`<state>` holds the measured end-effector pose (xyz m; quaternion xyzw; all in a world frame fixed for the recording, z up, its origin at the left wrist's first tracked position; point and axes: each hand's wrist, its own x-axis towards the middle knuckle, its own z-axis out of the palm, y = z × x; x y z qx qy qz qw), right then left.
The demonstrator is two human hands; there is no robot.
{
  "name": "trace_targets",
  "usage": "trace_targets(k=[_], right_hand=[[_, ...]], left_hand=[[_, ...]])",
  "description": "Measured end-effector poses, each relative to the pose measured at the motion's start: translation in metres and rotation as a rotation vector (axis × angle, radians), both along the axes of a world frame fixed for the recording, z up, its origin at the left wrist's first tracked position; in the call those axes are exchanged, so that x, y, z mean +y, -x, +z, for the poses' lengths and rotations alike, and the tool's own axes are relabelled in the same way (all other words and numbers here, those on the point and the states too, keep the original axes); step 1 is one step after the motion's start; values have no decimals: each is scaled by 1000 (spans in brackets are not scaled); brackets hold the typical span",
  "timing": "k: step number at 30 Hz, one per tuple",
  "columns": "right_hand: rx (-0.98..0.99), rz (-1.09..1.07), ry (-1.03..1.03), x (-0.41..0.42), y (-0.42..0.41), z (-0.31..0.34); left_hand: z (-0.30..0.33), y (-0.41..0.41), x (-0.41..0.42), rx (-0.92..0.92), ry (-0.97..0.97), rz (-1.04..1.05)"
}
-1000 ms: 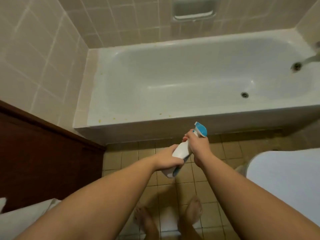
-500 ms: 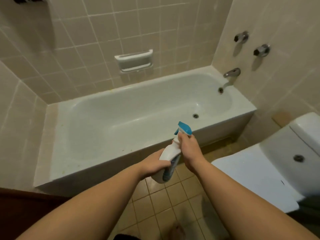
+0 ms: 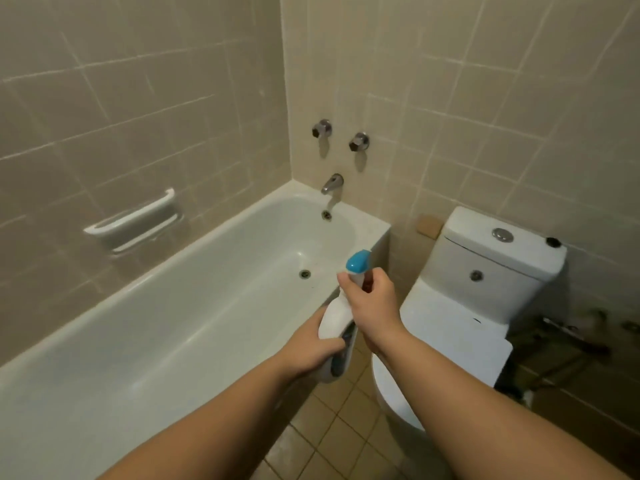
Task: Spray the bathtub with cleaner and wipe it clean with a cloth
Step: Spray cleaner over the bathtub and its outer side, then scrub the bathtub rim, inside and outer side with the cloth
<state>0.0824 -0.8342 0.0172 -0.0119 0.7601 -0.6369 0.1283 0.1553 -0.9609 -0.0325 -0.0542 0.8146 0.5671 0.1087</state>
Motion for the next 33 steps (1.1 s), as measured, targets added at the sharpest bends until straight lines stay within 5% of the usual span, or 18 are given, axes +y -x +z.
trace_targets(k=[12,33], right_hand=[[76,-343,-70,132,-10,24],[130,-983,-198,485,-165,49]], left_hand=[[22,53,115,54,-50,-379],[51,-18,495,-48,-15,-1002]])
